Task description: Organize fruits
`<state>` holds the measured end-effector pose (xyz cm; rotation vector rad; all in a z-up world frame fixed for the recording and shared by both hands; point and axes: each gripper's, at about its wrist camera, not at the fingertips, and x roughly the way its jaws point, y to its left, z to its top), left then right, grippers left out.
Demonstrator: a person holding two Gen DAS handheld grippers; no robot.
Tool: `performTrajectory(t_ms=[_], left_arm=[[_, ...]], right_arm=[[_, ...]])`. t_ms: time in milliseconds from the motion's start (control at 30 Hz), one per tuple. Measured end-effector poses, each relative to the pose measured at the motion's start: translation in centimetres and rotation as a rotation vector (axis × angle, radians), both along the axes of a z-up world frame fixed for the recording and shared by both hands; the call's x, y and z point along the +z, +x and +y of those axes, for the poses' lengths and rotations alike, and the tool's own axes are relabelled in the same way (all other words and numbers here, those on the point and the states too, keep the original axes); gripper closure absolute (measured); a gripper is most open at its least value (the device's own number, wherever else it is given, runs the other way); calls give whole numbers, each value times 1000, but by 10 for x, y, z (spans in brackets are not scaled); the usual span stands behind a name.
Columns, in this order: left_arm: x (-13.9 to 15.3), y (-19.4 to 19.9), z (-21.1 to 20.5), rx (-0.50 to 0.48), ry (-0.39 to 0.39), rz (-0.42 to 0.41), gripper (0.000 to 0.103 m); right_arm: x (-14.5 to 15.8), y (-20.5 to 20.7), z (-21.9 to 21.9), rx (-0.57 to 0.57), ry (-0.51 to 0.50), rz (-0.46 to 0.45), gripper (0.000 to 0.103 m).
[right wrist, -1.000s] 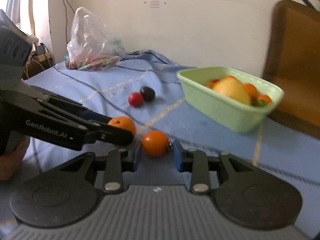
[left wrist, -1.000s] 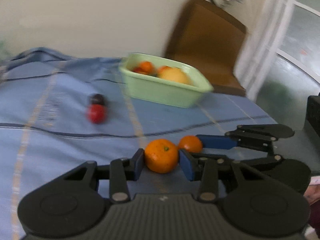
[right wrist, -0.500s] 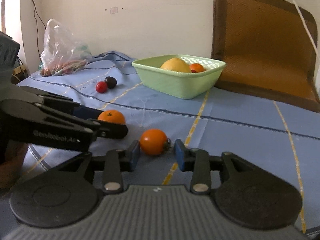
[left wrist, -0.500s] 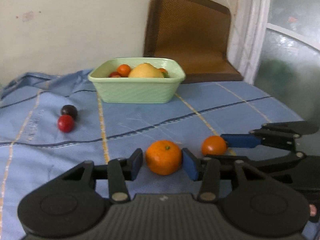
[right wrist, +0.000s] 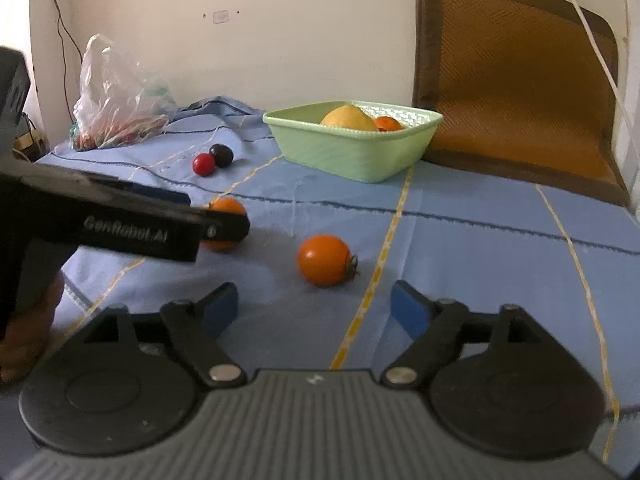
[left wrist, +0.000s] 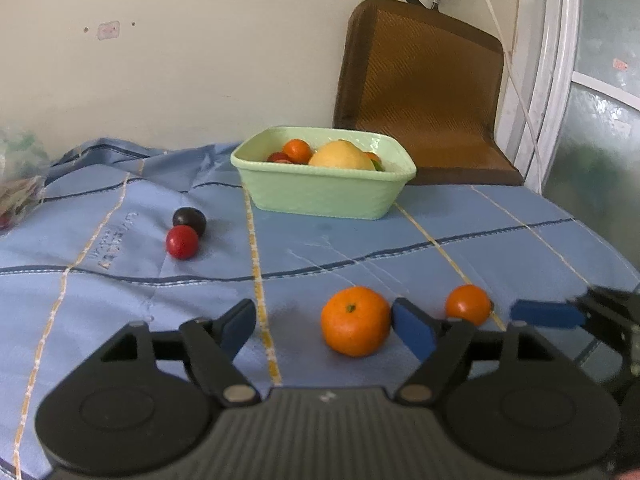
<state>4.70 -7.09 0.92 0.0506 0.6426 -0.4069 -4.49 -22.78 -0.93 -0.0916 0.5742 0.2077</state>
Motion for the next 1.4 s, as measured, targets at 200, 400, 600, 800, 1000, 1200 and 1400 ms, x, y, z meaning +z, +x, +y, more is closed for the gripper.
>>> performTrajectory(t_ms=[200, 400, 600, 800, 1000, 1200, 1400], left_arm=[[2, -6, 3, 11, 3, -13, 24], [2, -13, 8, 23, -1, -15, 19], [2, -19, 11, 28, 2, -21, 18], [2, -20, 14, 41, -7, -19, 15], [2, -22, 15, 47, -9, -22, 10], [2, -23, 15, 43, -11, -31, 7], [3, -25, 16, 36, -13, -45, 6]], right_arm=[[-3, -12, 11, -15, -33, -9, 7], [-4, -15, 14, -38, -23, -2, 2], [-6, -19, 18, -47, -15, 7, 0], [-7, -23, 21, -43, -27, 9, 0], [-7, -24, 23, -45, -33, 9, 0], [-6, -24, 23, -45, -32, 9, 0], [-6, -24, 23, -45, -32, 9, 0]])
